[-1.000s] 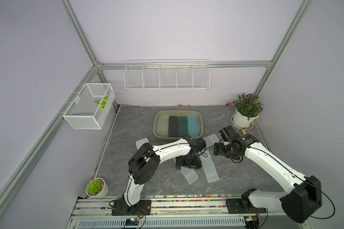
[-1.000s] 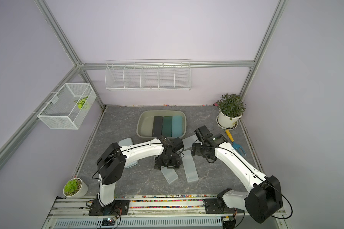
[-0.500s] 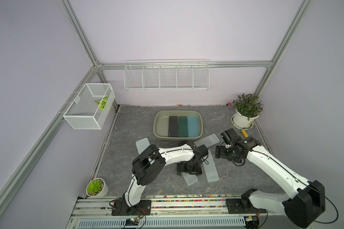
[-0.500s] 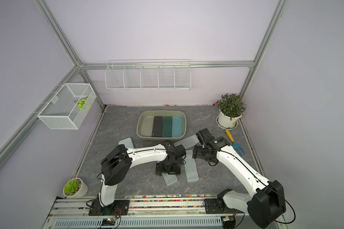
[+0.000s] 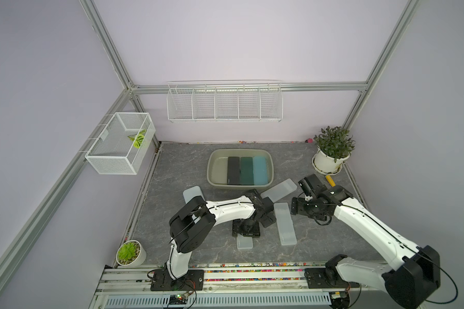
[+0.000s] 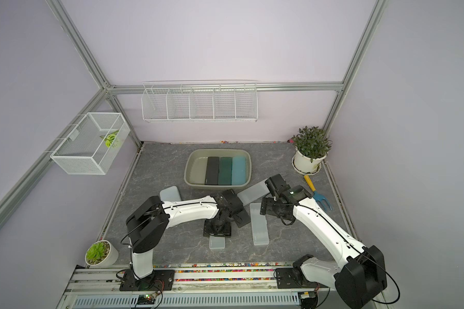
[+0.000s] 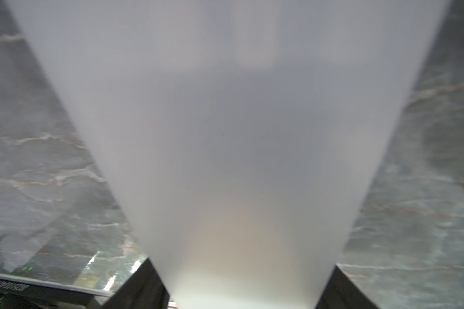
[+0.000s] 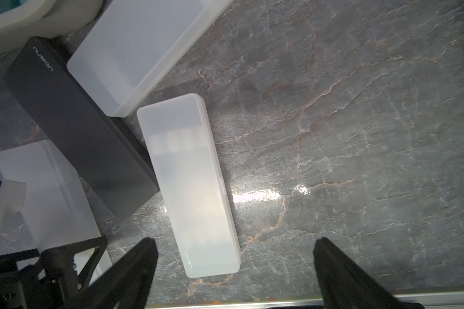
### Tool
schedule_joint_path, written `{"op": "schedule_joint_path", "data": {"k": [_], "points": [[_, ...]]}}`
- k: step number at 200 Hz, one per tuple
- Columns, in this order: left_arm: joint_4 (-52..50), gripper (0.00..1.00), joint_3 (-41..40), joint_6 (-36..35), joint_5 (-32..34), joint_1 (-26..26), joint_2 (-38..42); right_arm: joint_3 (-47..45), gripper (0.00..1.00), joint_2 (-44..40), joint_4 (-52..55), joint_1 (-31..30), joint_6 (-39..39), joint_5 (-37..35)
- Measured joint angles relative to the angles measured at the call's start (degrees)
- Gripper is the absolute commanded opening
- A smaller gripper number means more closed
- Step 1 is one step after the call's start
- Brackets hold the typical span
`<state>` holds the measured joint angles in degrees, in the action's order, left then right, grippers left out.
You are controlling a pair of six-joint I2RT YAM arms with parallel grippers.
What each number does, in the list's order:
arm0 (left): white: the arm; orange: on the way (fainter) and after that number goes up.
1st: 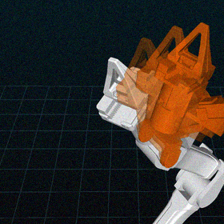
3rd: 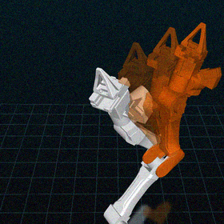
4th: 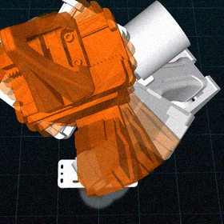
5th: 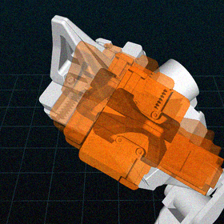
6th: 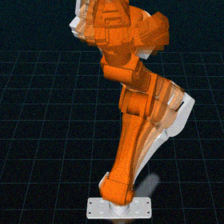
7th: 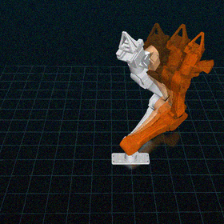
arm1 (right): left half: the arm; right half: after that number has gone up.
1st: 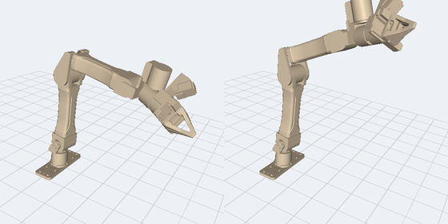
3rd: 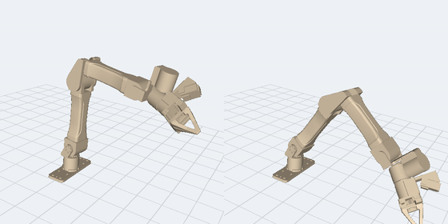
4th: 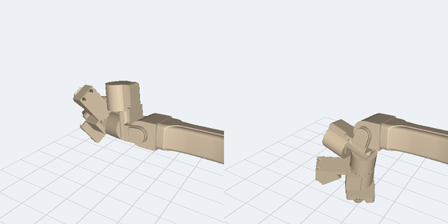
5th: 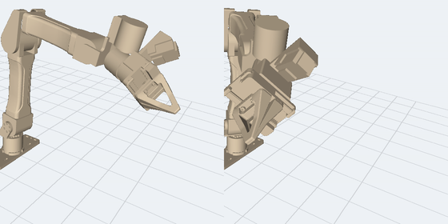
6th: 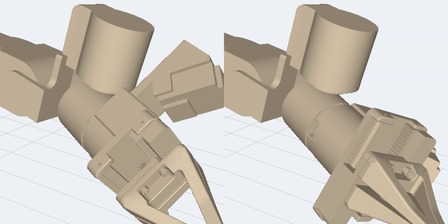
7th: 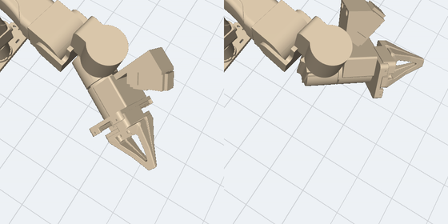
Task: Put the pencil case into the storage box
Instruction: Pick up the pencil case from the center of the board.
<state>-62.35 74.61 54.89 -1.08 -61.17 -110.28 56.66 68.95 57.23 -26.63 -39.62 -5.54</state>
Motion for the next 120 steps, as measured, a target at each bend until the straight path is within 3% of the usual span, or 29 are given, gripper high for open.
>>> {"op": "schedule_joint_path", "data": {"k": [59, 91, 120], "points": [[-7.1, 0.51, 0.1, -4.9, 5.4, 8.0, 10.7, 4.1, 0.95, 4.0, 0.4, 0.0, 0.0, 0.0], [-9.9, 0.52, 11.8, -12.4, 8.6, 17.9, 14.3, 7.4, 0.95, 7.7, 0.2, 0.0, 0.2, 0.3], [-9.6, 0.52, 24.3, -21.6, 10.6, 28.2, 9.9, 9.6, 0.95, 10.9, -0.5, 0.0, 0.3, 1.1]]}}
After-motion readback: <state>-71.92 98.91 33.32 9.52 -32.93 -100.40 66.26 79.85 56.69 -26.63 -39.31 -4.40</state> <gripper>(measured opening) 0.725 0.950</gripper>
